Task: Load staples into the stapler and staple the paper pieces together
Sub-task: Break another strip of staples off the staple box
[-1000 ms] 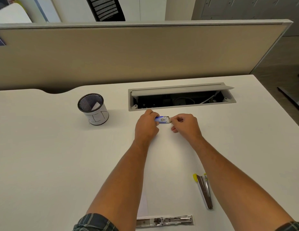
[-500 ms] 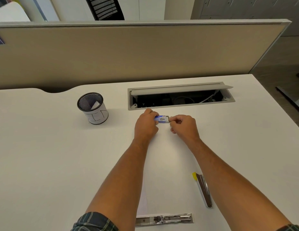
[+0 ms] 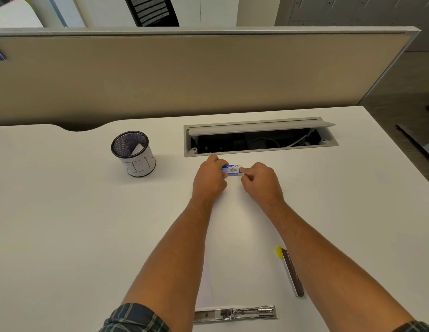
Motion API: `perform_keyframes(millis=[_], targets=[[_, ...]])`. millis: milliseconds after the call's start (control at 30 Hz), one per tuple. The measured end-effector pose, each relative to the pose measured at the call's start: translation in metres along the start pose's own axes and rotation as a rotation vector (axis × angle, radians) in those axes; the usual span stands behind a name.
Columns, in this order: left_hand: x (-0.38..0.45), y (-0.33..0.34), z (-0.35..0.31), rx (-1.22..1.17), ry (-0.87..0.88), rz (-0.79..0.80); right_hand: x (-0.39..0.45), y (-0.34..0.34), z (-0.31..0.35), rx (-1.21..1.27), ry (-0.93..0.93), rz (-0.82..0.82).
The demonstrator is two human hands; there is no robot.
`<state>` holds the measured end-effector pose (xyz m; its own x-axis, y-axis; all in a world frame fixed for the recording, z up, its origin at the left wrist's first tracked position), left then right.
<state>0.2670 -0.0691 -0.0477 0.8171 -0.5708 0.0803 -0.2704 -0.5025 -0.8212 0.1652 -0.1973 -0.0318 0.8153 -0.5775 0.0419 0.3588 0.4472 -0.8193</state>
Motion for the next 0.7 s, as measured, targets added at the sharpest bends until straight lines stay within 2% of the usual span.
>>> perform_keyframes(millis=[100,333,433,567,700], targets=[[0.0005,-0.001,0.0005,-0.003,-0.004,0.004,0.0014,0.0002,0.0011,-0.066,-0.014,0.025],[0.0009,-0.0009,0.0026,-0.026,-0.011,0.011,0.0001,0.0026,0.0072,0.084,-0.061,-0.032],[-0.0002,0.0003,0.0035,-0.035,-0.012,0.007,-0.001,0.0047,0.0073,0.214,0.069,-0.106],[0.0007,0.0011,0.0035,-0.045,-0.011,0.009,0.002,0.0064,0.005,0.353,0.215,-0.085],[0.0,0.0016,0.0041,-0.044,-0.011,0.011,0.0012,0.0094,0.005,0.36,0.215,-0.079]])
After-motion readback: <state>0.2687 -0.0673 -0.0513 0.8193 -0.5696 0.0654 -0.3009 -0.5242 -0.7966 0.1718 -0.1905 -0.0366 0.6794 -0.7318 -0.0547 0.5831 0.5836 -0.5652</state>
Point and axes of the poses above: each hand's wrist, its own x-axis towards the middle knuckle, its own y-axis out of the palm, z = x × y, the point moved 1 cm from there along x, towards the middle knuckle, and after that the axes turned 1 degree about y, right-handed, at the moved point
